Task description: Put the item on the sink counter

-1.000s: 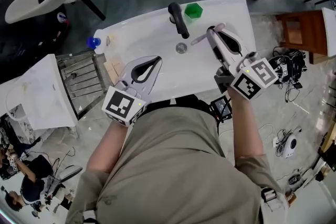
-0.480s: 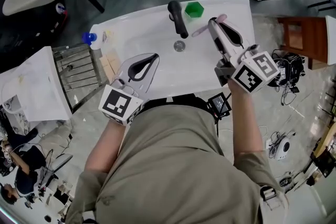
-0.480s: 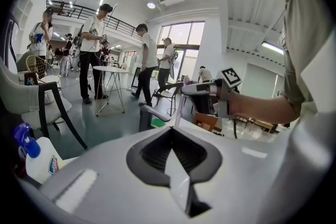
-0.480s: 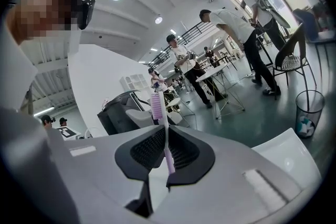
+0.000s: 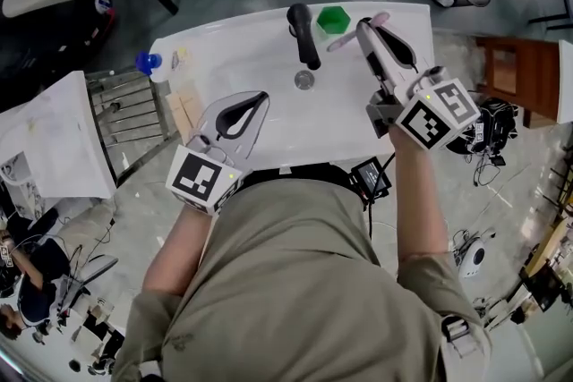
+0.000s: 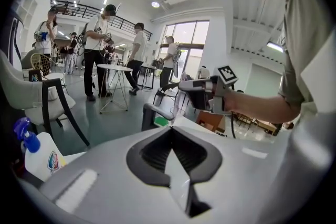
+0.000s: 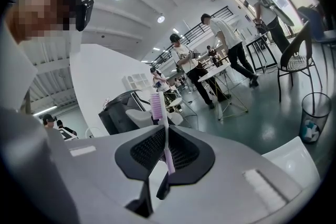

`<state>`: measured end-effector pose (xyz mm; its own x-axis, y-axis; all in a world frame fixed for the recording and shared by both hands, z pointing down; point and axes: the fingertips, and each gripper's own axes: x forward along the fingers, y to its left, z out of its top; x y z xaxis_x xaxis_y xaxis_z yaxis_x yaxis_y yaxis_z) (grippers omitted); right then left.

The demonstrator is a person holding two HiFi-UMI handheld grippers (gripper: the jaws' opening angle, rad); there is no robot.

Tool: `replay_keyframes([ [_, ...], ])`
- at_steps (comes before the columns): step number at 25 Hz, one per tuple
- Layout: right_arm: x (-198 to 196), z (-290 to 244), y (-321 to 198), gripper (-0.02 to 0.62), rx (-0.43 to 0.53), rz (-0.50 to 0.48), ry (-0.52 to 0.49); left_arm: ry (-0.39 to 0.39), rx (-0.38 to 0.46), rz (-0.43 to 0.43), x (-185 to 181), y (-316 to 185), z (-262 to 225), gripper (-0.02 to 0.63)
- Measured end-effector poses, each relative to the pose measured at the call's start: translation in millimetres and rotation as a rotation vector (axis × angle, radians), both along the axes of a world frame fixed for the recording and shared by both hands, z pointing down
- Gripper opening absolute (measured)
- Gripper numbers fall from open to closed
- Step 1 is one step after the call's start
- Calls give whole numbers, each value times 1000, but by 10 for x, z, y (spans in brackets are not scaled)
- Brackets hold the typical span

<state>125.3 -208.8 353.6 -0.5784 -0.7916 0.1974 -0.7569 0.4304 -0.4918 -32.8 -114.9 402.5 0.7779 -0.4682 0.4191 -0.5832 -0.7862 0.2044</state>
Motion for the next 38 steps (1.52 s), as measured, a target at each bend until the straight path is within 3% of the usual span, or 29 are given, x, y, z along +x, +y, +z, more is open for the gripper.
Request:
replay_keyframes([
  [38, 90, 639, -543, 32, -39, -44, -18, -59, -60, -99, 0, 35, 261, 6],
])
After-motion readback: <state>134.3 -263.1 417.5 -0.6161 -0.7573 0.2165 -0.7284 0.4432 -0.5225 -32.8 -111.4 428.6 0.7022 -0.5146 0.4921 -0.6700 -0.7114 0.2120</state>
